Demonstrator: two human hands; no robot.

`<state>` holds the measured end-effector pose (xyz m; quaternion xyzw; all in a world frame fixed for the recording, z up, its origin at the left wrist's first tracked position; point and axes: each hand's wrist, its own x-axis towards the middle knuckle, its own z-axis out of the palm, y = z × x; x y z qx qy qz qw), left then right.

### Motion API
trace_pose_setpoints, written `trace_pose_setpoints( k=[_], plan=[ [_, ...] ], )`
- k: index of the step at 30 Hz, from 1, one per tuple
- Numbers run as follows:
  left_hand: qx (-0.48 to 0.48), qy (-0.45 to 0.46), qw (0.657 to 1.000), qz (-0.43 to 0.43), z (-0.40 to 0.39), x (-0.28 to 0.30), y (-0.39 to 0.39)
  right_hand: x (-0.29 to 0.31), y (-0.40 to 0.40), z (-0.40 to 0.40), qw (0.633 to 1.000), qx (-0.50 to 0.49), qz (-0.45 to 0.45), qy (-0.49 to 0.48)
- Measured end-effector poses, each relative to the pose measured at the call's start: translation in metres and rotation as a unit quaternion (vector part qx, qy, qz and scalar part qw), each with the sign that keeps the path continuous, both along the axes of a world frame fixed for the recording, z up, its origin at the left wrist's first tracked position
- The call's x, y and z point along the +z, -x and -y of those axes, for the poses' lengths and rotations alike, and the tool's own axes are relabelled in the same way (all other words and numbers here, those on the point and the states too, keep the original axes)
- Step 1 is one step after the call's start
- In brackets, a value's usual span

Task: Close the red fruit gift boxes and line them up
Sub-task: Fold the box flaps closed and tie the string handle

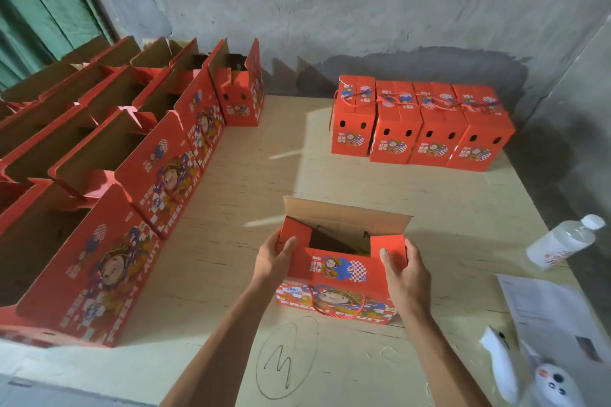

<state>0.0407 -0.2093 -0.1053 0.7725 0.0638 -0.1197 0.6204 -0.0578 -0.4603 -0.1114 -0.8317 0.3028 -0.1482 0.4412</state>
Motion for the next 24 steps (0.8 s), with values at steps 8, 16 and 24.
trace_pose_setpoints(
  k=[8,16,24],
  plan=[
    [-0.019,0.004,0.999,-0.047,-0.002,0.005,0.008,0.004,-0.003,0.004,0.998,0.036,-0.061,-0.006],
    [-0.036,-0.092,0.986,-0.133,0.005,0.025,-0.017,0.002,-0.012,0.005,0.99,0.025,-0.135,0.005],
    [-0.011,-0.464,0.875,-0.135,0.078,0.035,-0.032,0.002,-0.012,0.002,0.989,0.005,-0.144,0.038]
  ],
)
